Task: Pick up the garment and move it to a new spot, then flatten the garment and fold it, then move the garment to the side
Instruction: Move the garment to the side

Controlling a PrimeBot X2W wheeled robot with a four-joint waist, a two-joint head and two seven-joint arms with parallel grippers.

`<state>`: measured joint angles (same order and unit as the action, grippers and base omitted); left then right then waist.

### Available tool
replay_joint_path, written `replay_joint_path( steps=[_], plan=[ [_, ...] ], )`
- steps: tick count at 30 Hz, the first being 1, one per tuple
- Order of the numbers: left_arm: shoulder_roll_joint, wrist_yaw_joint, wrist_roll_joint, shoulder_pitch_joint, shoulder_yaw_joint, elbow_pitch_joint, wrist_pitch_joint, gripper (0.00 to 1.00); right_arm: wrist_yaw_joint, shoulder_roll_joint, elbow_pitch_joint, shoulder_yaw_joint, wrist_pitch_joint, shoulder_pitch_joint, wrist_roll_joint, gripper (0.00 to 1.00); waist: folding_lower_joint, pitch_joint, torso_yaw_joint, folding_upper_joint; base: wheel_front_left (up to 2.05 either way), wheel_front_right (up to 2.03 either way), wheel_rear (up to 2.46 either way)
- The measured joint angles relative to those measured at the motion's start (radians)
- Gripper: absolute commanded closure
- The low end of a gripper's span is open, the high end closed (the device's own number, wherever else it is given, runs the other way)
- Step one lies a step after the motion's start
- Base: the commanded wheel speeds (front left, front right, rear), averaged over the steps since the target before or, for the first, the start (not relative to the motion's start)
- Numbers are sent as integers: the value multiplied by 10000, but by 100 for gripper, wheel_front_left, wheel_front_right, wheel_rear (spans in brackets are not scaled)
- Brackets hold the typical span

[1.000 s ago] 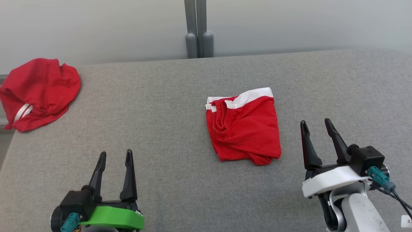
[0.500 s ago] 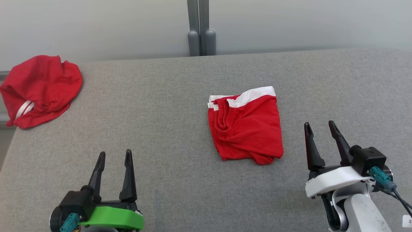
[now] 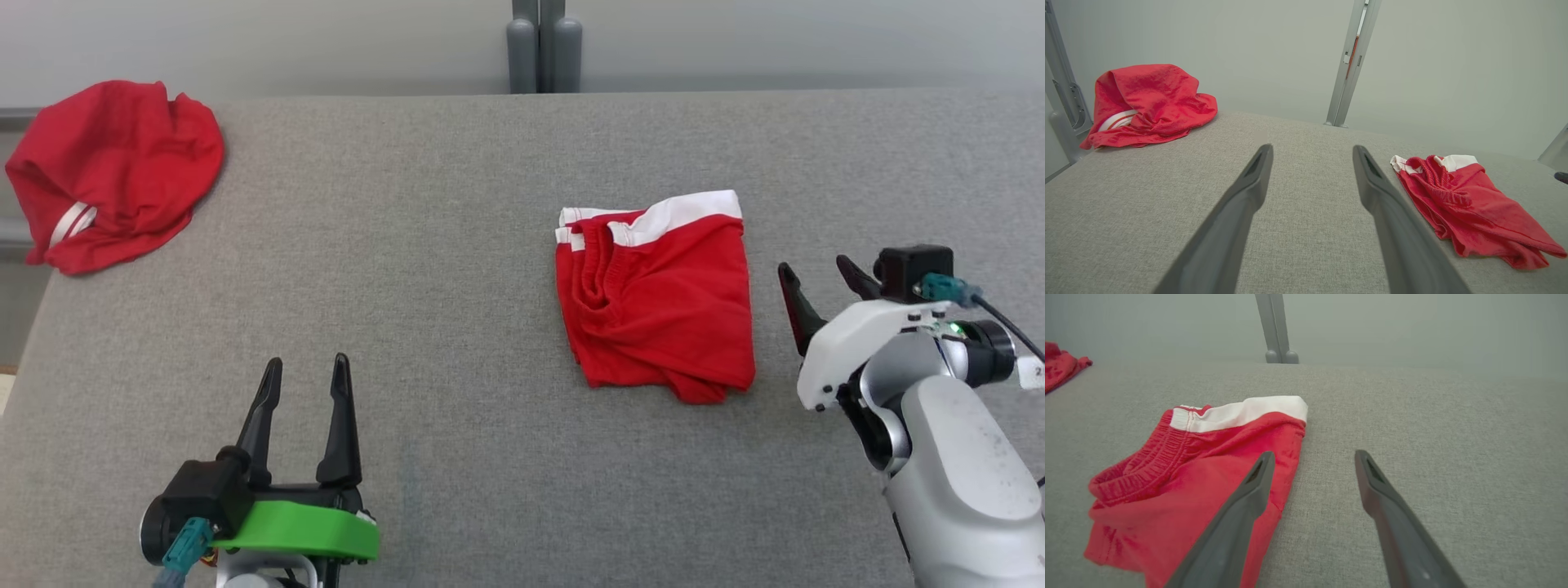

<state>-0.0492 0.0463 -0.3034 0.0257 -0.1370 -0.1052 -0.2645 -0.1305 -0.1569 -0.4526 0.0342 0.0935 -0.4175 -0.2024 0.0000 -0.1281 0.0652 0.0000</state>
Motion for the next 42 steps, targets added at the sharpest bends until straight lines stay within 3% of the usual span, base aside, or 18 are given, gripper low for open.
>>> replay_joint_path(
  steps=[8, 21, 22, 24, 26, 27, 34, 42],
  plan=[
    [0, -155, -278, 343, -255, 12, 0, 0, -2, -449, -1398, 637, 1411, -1213, -625, 0, 0, -616, 455, 0, 0, 0, 0],
    [-2, -278, -564, 553, -288, 36, 0, 0, -2, -387, -2786, 1039, 2625, -2196, -1921, 0, 0, -1162, 860, 0, 0, 0, 0],
    [-2, -278, -564, 565, -282, 46, 0, 0, -2, -401, -2828, 1087, 2654, -2251, -1967, 3, 0, -1181, 851, 0, 0, 0, 0],
    [0, -278, -562, 572, -267, 69, 0, 0, -2, -424, -2897, 1168, 2658, -2334, -2042, 53, 0, -1215, 828, 0, 0, 0, 0],
    [0, -278, -558, 583, -240, 82, 0, 0, -2, -466, -2945, 1277, 2617, -2436, -2136, 81, 0, -1256, 787, 0, 0, 0, 0],
    [0, -278, -546, 587, -232, 86, -2, 0, -2, -491, -2951, 1331, 2569, -2457, -2173, 100, 0, -1271, 762, 0, 0, 0, 0],
    [0, -201, -343, 702, -142, 140, 0, 0, -15, -957, -2957, 1732, 1950, -2711, -2148, 100, 0, -1422, 408, 0, 0, 0, 0],
    [2, -15, 92, 899, -4, 257, 0, 0, -12, -1513, -2993, 1601, 1271, -3125, -2029, 100, 0, -1677, -472, 0, 0, 0, 0]
  ],
)
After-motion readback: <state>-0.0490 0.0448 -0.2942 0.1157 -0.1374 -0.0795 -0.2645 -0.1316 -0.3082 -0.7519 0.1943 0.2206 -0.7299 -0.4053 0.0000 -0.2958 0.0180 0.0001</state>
